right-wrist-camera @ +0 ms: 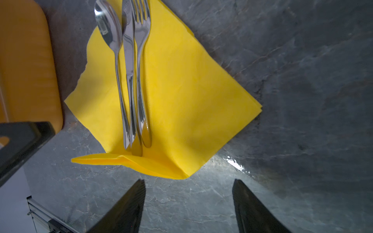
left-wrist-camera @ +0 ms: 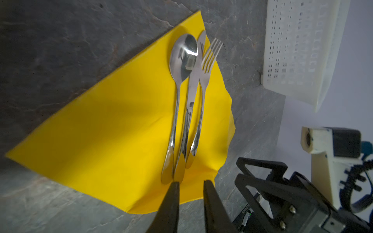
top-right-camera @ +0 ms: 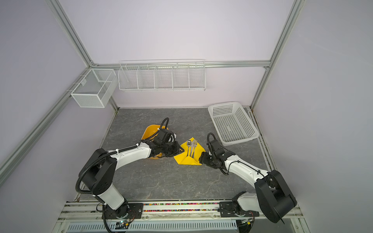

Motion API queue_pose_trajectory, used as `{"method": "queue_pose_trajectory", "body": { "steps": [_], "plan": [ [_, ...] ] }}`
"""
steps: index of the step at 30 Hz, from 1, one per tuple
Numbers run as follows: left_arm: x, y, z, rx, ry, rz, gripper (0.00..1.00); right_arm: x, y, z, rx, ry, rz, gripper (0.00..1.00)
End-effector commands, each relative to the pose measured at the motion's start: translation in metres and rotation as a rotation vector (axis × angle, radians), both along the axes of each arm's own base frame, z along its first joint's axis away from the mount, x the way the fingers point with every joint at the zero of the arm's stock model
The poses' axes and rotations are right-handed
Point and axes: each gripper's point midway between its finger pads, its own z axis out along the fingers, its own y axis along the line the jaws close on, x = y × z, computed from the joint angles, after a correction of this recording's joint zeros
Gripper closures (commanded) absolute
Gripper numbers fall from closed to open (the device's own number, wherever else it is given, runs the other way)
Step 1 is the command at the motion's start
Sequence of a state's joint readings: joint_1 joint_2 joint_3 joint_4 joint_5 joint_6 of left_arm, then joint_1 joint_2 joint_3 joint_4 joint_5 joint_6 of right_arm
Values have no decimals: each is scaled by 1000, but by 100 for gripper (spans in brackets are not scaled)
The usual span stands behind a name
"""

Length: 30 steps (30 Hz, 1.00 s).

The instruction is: Place the utensils on the paper napkin and roll it up

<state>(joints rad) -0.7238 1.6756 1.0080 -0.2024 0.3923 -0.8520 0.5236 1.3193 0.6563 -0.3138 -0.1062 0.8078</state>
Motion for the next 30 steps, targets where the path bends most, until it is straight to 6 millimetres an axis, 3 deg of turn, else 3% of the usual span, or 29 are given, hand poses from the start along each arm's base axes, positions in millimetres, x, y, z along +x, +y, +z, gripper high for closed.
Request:
{"method": "queue_pose_trajectory", "body": {
  "steps": [1, 5, 11, 17, 30],
  "plan": [
    [-19, -13, 14, -10, -42, -76, 80, 0, 3, -11, 58, 56, -73, 29],
    [-39, -22, 0, 10, -6, -126, 85, 4, 12, -14, 131, 63, -107, 29],
    [-46, -27, -18, 29, 22, -163, 85, 8, 12, -21, 167, 56, -155, 28],
    [-38, -29, -37, 94, 35, -155, 86, 18, 9, -24, 221, 27, -222, 28],
    [-26, -31, -50, 151, 32, -136, 88, 47, 15, -7, 357, -68, -266, 27]
  ]
}}
